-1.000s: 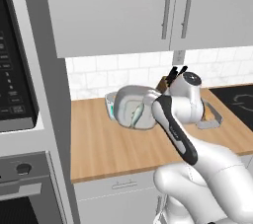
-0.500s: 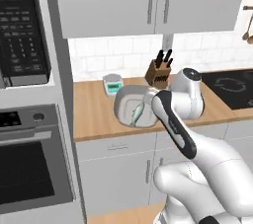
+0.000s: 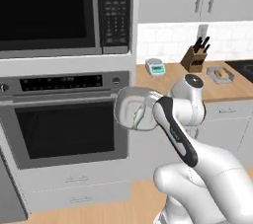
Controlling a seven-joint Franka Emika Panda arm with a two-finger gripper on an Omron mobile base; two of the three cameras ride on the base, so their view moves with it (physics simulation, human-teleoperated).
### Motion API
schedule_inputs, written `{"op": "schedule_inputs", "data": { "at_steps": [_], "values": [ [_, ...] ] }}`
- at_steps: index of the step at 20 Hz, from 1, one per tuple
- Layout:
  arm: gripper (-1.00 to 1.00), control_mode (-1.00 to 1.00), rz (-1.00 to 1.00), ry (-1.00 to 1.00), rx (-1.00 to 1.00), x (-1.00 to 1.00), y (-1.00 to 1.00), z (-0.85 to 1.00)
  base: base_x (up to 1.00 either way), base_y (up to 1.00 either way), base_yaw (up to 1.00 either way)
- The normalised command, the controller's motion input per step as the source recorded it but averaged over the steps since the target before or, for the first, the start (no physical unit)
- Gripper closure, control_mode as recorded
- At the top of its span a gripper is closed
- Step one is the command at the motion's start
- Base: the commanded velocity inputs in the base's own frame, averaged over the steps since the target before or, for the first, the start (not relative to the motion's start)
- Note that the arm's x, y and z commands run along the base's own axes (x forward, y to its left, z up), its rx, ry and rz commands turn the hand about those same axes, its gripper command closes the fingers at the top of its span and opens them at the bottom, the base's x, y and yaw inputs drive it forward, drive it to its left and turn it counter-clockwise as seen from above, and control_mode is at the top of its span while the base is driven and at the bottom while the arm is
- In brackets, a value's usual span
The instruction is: Take the meat container that has the fish and place it on the second highest rack of the freezer. Then take the vegetable container that has the squash and sweet potato and place it on the highest rack of the freezer.
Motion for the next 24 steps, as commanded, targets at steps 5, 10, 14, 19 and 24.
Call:
{"op": "schedule_inputs", "data": {
  "at_steps": [5,10,14,19,24],
  "values": [
    [1.00,1.00,0.00,0.00,0.00,0.00,0.00,0.00,-0.19,1.00,0.15],
    [1.00,1.00,0.00,0.00,0.00,0.00,0.00,0.00,-0.14,1.00,0.15],
    [1.00,1.00,0.00,0.00,0.00,0.00,0.00,0.00,0.00,1.00,0.12],
    [1.00,1.00,0.00,0.00,0.00,0.00,0.00,0.00,0.00,1.00,0.04],
    [1.00,1.00,0.00,0.00,0.00,0.00,0.00,0.00,0.00,1.00,0.00]
  ]
}}
